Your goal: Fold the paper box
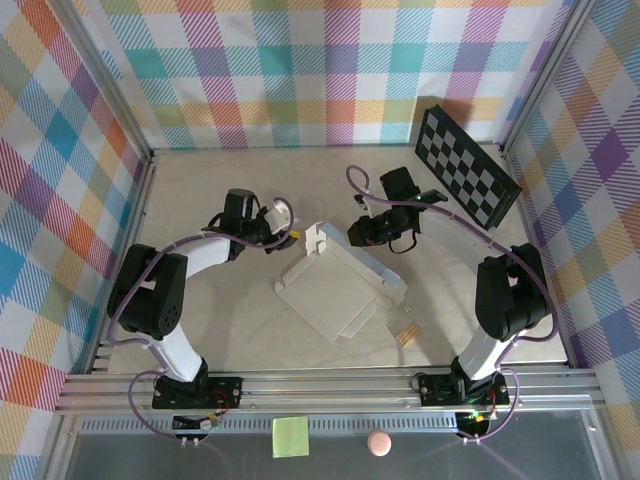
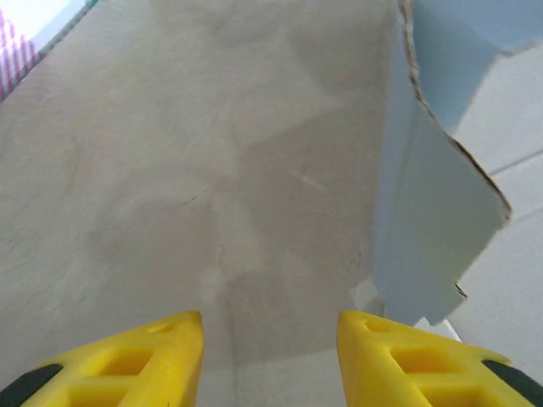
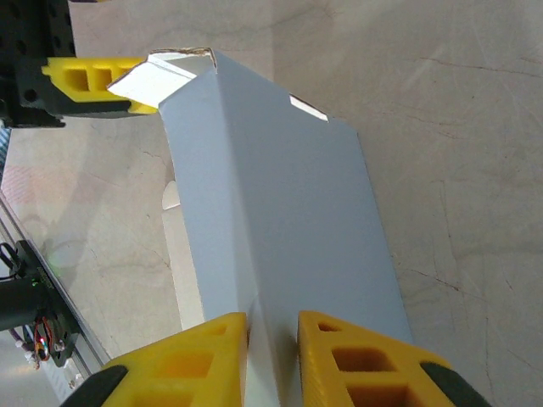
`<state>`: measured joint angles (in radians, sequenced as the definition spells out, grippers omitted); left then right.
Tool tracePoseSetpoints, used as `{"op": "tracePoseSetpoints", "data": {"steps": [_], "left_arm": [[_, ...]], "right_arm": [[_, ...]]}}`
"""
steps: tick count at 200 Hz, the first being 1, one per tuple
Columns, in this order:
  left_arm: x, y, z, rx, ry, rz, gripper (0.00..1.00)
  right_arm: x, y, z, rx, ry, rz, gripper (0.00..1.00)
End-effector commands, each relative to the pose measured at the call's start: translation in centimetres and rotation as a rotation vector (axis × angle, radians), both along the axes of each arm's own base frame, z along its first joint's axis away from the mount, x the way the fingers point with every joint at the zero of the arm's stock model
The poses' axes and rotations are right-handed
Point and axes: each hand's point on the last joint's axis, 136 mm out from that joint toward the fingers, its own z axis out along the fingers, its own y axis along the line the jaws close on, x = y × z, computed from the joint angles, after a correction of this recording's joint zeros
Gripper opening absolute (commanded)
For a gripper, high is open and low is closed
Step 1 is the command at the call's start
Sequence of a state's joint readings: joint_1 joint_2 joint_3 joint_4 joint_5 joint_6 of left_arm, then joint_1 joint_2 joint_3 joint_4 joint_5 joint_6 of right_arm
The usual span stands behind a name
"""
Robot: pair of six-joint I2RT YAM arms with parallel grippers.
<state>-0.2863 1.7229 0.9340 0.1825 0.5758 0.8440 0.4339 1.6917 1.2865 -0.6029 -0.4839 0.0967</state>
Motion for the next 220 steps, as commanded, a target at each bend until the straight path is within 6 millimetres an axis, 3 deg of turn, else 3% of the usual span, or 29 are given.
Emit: {"op": "tracePoseSetpoints", "data": {"steps": [1,79,160,220], "left_arm": [[-0.7,-1.8,0.1,0.004,-0.069,-0.141,0.45],[-1.0,-5.7,-1.5,-0.003,-0.071,-0.205,0.41],[-0.7,-7.9,-0.1,-0.121,-0.078,-0.203,0.37],[-0.4,-9.0,1.3,-0.191,-0.070,-0.233,0.43]], "right_arm": [[-0.8,-0.3,-2.0,-0.062,0.049,0.004,0.23],[-1.2,-0.3,-2.4,-0.067,0.057,0.010,0.23],[-1.3,-0.1,-2.7,-0.064,0.064,0.018,0.22],[-1.3,-0.2,-3.1,-0.073,0.071,0.024,0.22]]}}
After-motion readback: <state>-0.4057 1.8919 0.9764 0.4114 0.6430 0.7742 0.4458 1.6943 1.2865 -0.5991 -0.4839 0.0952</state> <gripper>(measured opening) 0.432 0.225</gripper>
